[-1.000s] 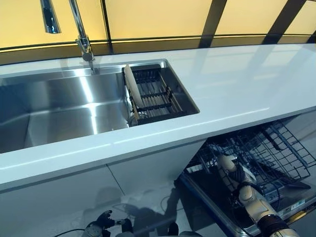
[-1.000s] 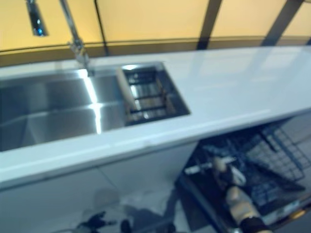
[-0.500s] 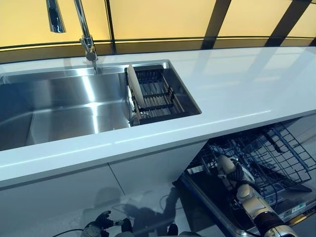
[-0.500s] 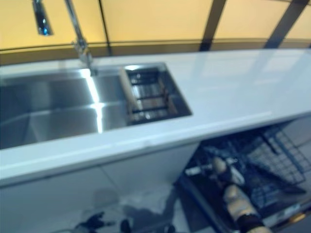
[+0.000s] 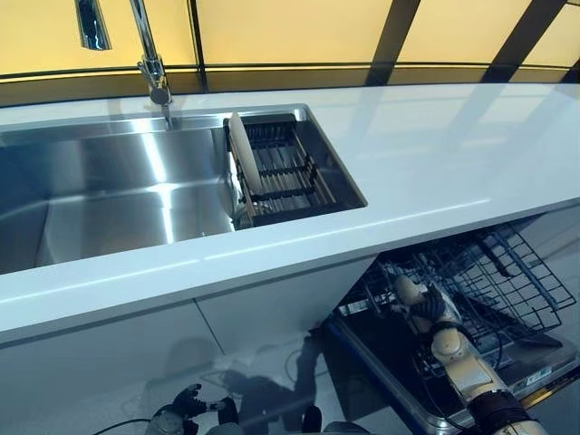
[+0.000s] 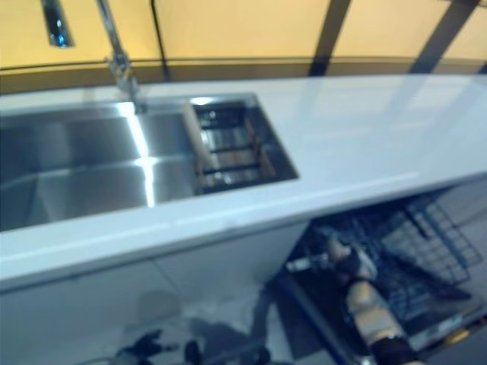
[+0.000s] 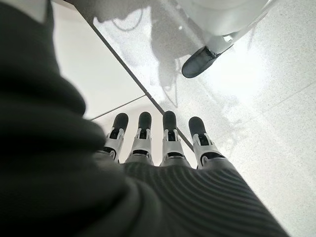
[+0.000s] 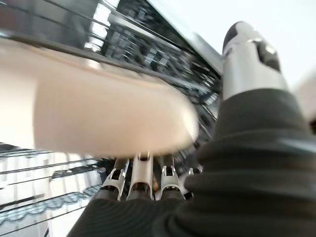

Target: Take plates into dishwasher

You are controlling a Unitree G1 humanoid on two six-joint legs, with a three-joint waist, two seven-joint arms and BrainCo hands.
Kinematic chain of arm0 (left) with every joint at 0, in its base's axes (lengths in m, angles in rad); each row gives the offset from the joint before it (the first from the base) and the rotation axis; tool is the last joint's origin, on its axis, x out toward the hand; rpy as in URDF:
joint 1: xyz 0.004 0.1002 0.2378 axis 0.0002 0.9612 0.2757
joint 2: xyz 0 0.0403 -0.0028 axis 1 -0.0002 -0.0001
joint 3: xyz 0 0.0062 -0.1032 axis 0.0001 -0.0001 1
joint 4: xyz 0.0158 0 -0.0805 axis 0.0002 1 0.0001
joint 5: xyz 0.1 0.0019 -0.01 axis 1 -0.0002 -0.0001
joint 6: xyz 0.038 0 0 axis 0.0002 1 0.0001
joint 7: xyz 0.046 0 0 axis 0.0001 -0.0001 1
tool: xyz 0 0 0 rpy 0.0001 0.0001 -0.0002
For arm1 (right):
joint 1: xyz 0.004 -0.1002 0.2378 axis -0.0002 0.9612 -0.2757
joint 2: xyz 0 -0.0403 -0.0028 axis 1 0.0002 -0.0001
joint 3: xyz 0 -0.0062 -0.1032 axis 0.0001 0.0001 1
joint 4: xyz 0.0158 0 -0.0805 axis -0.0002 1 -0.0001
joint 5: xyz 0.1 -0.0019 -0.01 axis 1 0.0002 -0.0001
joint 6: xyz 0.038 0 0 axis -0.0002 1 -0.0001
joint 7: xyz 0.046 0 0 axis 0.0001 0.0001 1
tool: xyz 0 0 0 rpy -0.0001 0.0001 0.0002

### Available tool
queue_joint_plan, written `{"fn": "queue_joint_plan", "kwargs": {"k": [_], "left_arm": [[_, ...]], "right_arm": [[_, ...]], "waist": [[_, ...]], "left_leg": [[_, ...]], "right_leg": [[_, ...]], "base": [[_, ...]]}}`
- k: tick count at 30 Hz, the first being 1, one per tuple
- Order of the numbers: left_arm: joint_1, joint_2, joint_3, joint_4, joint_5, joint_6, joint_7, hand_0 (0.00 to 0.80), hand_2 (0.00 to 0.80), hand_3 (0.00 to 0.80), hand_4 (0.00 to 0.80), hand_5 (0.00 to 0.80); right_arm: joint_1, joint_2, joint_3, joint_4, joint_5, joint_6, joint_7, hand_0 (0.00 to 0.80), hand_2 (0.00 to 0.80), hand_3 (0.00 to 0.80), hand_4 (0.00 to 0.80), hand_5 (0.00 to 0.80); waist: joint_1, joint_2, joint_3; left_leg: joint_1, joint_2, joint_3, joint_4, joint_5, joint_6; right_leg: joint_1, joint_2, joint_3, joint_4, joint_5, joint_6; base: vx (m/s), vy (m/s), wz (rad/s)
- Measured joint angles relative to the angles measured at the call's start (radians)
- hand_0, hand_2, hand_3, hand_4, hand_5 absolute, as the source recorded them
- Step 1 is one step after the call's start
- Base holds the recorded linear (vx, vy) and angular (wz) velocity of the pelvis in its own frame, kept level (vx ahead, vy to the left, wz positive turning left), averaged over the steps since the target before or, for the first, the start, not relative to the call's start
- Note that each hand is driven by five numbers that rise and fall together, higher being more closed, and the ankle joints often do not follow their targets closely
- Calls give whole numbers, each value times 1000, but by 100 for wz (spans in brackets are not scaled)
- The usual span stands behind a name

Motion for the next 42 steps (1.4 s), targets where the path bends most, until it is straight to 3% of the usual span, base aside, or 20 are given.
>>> {"fn": "queue_joint_plan", "kwargs": {"k": [3, 8, 17, 23, 29, 31, 34, 38, 42], "left_arm": [[11, 5, 1, 0, 0, 0, 0, 0, 0, 0, 0, 0], [17, 7, 2, 9, 0, -11, 0, 0, 0, 0, 0, 0], [28, 8, 25, 24, -2, -34, 0, 0, 0, 0, 0, 0], [25, 7, 21, 45, -5, -39, 0, 0, 0, 0, 0, 0], [13, 8, 17, 45, -5, -23, 0, 0, 0, 0, 0, 0], [4, 7, -5, 44, -5, -11, -2, 0, 0, 0, 0, 0], [-5, 7, -30, 43, -4, -2, -2, 0, 0, 0, 0, 0], [-7, 9, -39, 43, -1, 3, -8, 0, 0, 0, 0, 0], [-3, 11, -48, 48, -1, 10, -16, 0, 0, 0, 0, 0]], "right_arm": [[15, -4, -81, -115, 40, -34, -19, 0, 0, 0, 0, 0], [64, -100, -258, -304, 126, -79, -62, 0, 0, 0, 0, 0], [159, -219, -462, -371, 215, -91, -55, 0, 0, 0, 0, 0], [149, -344, -546, -496, 303, -198, -82, 0, 0, 0, 0, 0], [-60, -453, -516, -546, 406, -298, -84, 0, 0, 0, 0, 0], [-188, -513, -454, -569, 411, -314, -74, 0, 0, 0, 0, 0], [-341, -556, -347, -568, 411, -314, -40, 0, 0, 0, 0, 0], [-455, -558, -224, -552, 457, -307, 26, 0, 0, 0, 0, 0], [-536, -481, -134, -532, 596, -228, 94, 0, 0, 0, 0, 0]], "waist": [[-16, -1, 5], [-24, -2, 5], [-86, -5, 3], [-132, -7, -8], [-119, -18, -44], [-95, -15, -52], [-67, -15, -67], [-27, -22, -76], [-2, -19, -81]], "left_leg": [[1, 0, 2, 0, -3, 4], [5, 1, 19, 0, -8, 3], [17, 2, 44, 0, -16, 2], [22, 5, 58, 0, -19, 1], [21, 2, 55, 0, -20, 3], [21, 0, 53, 0, -21, 6], [18, -2, 50, 0, -20, 12], [13, -9, 23, 1, -17, 19], [-4, -14, -15, 1, -9, 33]], "right_leg": [[0, 0, 4, 1, 0, 0], [-6, 0, 21, 4, 0, 0], [-12, -1, 43, 12, 0, 1], [-12, 0, 56, 15, -4, 6], [-13, -5, 52, 23, -1, 3], [-21, -12, 49, 44, -9, 14], [-32, -19, 44, 66, -14, 21], [-50, -34, 21, 125, -40, 58], [-73, -45, 11, 186, -46, 67]], "base": [[-1, 6, -1], [3, 25, -8], [24, 39, -9], [57, 74, -8], [51, 68, 2], [78, 103, 0], [64, 100, 5], [42, 107, 20], [34, 116, 28]]}}
